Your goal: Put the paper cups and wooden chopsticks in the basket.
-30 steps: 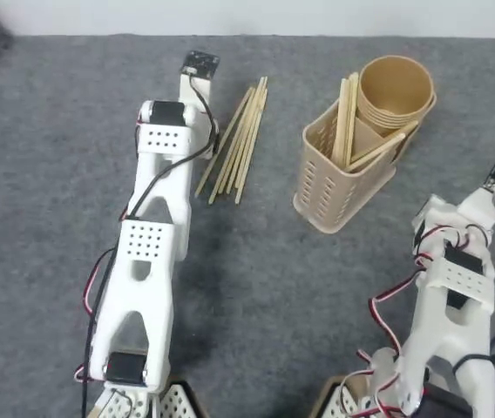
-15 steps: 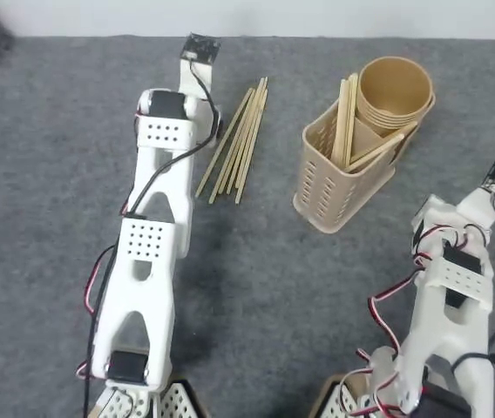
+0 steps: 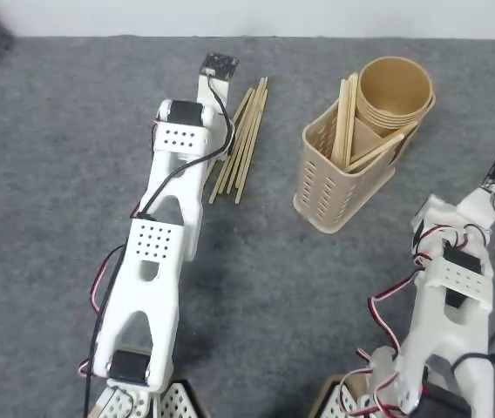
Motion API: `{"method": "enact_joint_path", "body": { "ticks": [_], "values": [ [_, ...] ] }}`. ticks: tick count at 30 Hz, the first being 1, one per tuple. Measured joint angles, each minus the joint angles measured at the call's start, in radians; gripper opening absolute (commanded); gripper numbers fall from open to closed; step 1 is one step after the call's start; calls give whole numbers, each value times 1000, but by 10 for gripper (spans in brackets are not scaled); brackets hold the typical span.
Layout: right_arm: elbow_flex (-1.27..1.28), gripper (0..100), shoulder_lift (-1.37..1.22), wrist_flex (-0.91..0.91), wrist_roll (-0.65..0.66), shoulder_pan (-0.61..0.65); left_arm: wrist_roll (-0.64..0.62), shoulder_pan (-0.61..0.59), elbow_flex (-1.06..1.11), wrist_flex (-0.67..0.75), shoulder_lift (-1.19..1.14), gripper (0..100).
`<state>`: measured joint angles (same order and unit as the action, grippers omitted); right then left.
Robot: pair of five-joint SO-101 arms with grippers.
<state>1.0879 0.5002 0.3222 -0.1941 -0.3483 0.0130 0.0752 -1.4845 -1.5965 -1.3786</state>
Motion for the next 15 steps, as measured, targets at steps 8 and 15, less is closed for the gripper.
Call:
{"method": "enact_joint_path", "body": {
  "ticks": [8, 15],
  "values": [
    [0, 12, 0, 0, 0, 0, 112, 2, 0, 6, -17, 19],
    [0, 12, 0, 0, 0, 0, 120, -2, 0, -3, -17, 10]
  ]
}}
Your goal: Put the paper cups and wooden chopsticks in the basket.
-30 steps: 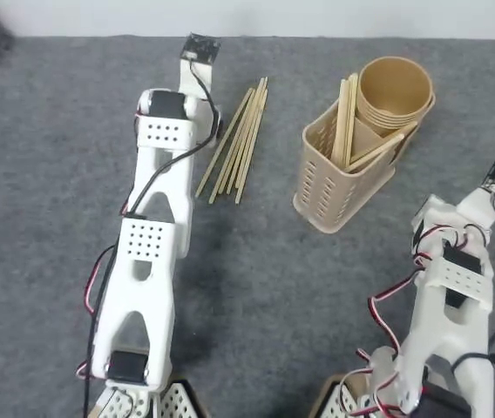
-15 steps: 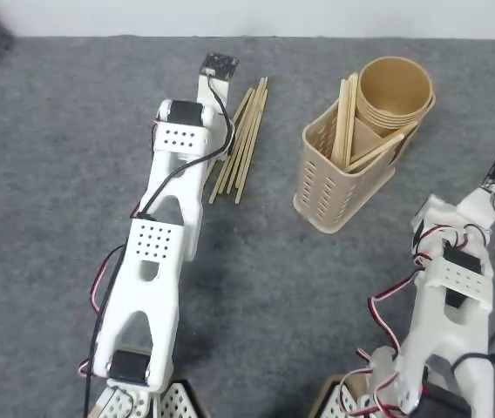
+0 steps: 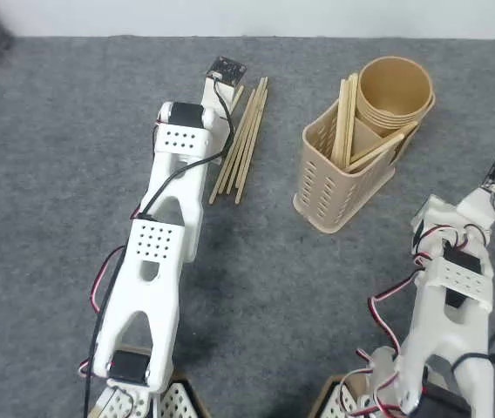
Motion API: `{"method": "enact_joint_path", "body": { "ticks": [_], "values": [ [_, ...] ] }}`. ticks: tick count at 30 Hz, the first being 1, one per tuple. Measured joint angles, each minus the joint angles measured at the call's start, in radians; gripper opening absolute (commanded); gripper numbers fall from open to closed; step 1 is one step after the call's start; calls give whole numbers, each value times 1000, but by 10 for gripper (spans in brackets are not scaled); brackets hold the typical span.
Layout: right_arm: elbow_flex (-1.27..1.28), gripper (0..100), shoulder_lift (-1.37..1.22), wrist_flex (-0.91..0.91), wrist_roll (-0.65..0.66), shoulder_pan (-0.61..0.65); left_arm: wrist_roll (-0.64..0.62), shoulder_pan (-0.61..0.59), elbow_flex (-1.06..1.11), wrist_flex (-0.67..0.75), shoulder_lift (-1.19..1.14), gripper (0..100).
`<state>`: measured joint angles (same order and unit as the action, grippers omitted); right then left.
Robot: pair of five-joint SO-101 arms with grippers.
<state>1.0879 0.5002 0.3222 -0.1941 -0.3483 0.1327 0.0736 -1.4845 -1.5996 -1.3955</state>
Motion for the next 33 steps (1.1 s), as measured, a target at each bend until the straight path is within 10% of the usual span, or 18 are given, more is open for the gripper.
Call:
{"method": "enact_joint_path", "body": {
  "ticks": [19, 33],
  "values": [
    [0, 12, 0, 0, 75, 40, -26, 23, -48, -132, 387, 9],
    [0, 12, 0, 0, 80, 41, -81, 239, 635, -135, 1060, 9]
  ]
}}
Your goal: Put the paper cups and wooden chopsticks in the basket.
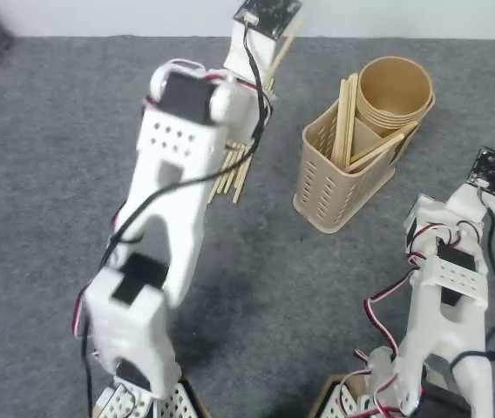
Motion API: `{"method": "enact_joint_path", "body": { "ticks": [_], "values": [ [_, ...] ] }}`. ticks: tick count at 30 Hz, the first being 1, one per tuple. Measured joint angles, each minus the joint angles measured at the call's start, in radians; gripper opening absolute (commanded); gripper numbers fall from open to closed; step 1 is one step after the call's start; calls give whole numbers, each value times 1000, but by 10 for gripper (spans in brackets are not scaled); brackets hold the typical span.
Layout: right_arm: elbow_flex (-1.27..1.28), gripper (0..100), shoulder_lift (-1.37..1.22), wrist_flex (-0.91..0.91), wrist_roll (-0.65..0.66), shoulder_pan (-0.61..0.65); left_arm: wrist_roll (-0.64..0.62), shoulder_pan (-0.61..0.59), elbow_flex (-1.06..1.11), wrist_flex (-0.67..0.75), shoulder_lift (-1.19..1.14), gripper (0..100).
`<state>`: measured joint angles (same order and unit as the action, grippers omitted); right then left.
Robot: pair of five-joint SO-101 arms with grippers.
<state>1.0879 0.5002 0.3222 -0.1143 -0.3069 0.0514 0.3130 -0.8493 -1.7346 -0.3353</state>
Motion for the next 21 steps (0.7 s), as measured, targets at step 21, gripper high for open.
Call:
{"method": "enact_joint_path", "body": {
  "ticks": [21],
  "values": [
    [0, 12, 0, 0, 0, 0, -146, 91, 944, 511, 868, 9]
  ]
}}
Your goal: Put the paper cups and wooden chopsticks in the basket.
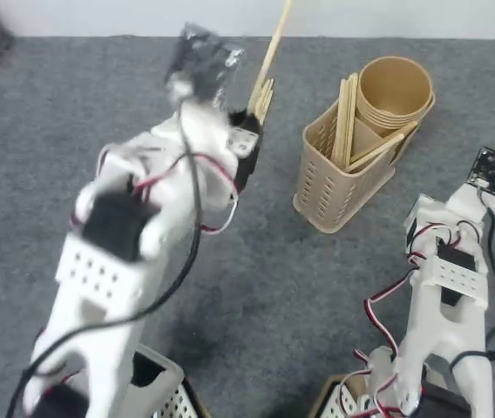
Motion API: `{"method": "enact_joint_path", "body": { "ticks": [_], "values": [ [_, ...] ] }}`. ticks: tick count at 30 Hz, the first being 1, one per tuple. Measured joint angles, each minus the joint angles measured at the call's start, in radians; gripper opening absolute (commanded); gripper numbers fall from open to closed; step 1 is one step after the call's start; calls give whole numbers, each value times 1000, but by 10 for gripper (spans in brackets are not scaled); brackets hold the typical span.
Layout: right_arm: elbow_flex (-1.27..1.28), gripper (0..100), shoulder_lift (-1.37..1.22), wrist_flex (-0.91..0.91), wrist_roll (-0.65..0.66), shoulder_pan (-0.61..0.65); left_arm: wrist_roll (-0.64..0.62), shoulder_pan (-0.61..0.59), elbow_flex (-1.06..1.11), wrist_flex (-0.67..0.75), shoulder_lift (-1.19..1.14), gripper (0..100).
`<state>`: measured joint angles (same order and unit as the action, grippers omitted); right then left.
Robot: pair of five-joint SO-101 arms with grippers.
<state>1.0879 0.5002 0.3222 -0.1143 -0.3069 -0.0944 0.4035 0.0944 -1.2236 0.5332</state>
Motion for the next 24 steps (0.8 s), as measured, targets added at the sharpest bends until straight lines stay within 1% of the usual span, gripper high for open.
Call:
{"method": "enact_joint_path", "body": {
  "ticks": [3, 7, 13, 16, 20, 24],
  "values": [
    [0, 12, 0, 0, 0, 0, 0, 12, 192, 238, 91, 9],
    [3, 12, 0, 0, 0, 0, -3, 40, 384, 546, 106, 10],
    [3, 12, 0, 0, 0, -2, -6, 146, 509, 965, 112, 11],
    [3, 12, 0, 0, 0, -2, -6, 155, 580, 1174, 112, 11],
    [3, 12, 0, 0, 0, -2, -6, 164, 718, 1404, 110, 12],
    [3, 12, 0, -21, 2, -2, -6, 172, 756, 1642, 12, 12]
  ]
}}
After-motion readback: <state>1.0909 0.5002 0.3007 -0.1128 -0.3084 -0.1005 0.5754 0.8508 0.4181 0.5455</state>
